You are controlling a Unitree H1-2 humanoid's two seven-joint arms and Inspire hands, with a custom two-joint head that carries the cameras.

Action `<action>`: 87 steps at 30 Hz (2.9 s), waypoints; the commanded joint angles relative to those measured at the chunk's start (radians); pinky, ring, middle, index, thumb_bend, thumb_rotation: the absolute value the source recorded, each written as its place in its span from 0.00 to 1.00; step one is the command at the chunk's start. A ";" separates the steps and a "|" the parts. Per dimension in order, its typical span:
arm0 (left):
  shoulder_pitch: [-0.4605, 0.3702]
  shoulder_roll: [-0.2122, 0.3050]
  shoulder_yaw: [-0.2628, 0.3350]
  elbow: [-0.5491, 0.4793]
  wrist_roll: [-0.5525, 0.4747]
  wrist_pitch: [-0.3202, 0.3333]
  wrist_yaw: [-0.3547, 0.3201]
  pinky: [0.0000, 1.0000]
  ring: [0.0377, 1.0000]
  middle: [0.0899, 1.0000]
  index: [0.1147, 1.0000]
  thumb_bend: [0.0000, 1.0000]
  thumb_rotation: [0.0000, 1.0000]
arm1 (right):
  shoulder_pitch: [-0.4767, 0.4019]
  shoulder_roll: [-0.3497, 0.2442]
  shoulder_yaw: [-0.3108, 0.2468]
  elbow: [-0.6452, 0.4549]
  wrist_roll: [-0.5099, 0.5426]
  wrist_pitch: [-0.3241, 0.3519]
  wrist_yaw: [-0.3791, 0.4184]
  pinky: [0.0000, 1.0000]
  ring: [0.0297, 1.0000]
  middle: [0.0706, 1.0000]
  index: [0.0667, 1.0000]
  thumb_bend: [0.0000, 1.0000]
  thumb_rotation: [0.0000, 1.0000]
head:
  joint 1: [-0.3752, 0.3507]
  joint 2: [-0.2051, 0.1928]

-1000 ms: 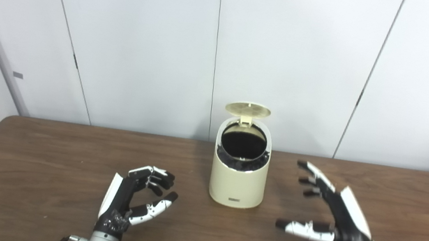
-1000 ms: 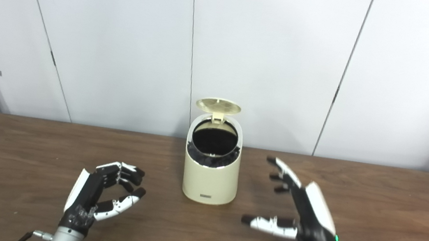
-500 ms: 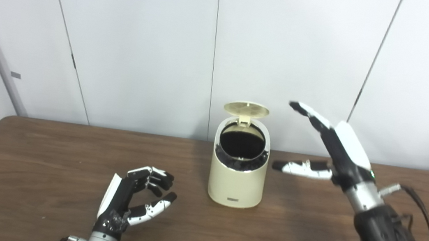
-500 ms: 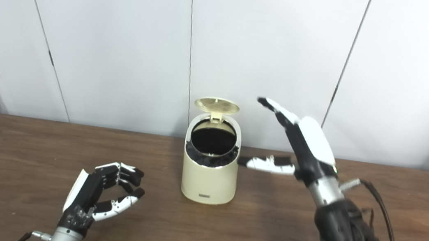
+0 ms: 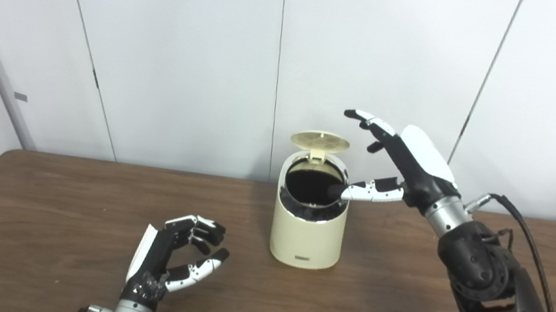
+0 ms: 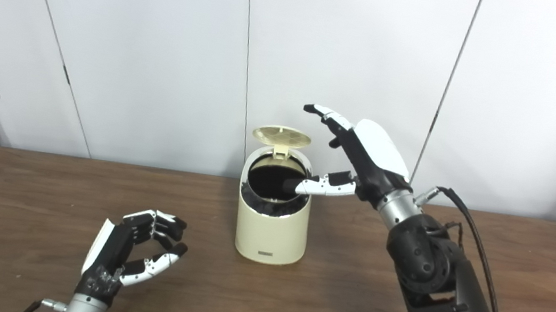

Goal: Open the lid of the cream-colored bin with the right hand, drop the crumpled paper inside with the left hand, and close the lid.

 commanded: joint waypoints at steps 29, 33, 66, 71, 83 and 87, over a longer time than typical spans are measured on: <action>0.004 -0.020 -0.007 -0.011 0.013 -0.002 0.007 0.47 0.55 0.60 0.43 0.50 0.06 | -0.063 -0.050 0.078 -0.115 -0.114 -0.032 0.087 0.94 1.00 0.84 0.83 0.73 0.49 | 0.010 0.019; 0.003 -0.019 -0.007 -0.009 0.011 -0.003 0.006 0.47 0.55 0.60 0.43 0.50 0.06 | -0.043 -0.053 0.072 -0.127 -0.101 -0.060 0.086 0.93 0.96 0.77 0.76 0.73 0.48 | 0.012 0.022; 0.009 -0.041 -0.014 -0.054 0.034 0.039 0.004 0.48 0.56 0.60 0.43 0.50 0.06 | 0.041 -0.065 0.093 -0.119 -0.070 -0.067 0.193 0.96 0.92 0.69 0.70 0.70 0.45 | 0.031 0.054; 0.009 -0.036 -0.012 -0.054 0.042 0.038 0.005 0.48 0.56 0.60 0.43 0.50 0.06 | 0.048 -0.066 0.098 -0.108 -0.078 -0.082 0.186 0.96 0.91 0.68 0.70 0.71 0.43 | 0.031 0.058; 0.012 -0.034 -0.010 -0.060 0.044 0.041 0.005 0.47 0.55 0.60 0.43 0.50 0.06 | 0.052 -0.077 0.125 -0.101 -0.087 -0.097 0.201 0.99 0.90 0.68 0.69 0.70 0.43 | 0.037 0.067; 0.013 -0.035 -0.009 -0.066 0.040 0.044 0.004 0.47 0.55 0.60 0.43 0.50 0.06 | 0.048 -0.093 0.144 -0.096 -0.124 -0.135 0.184 0.97 0.89 0.67 0.68 0.71 0.44 | 0.040 0.074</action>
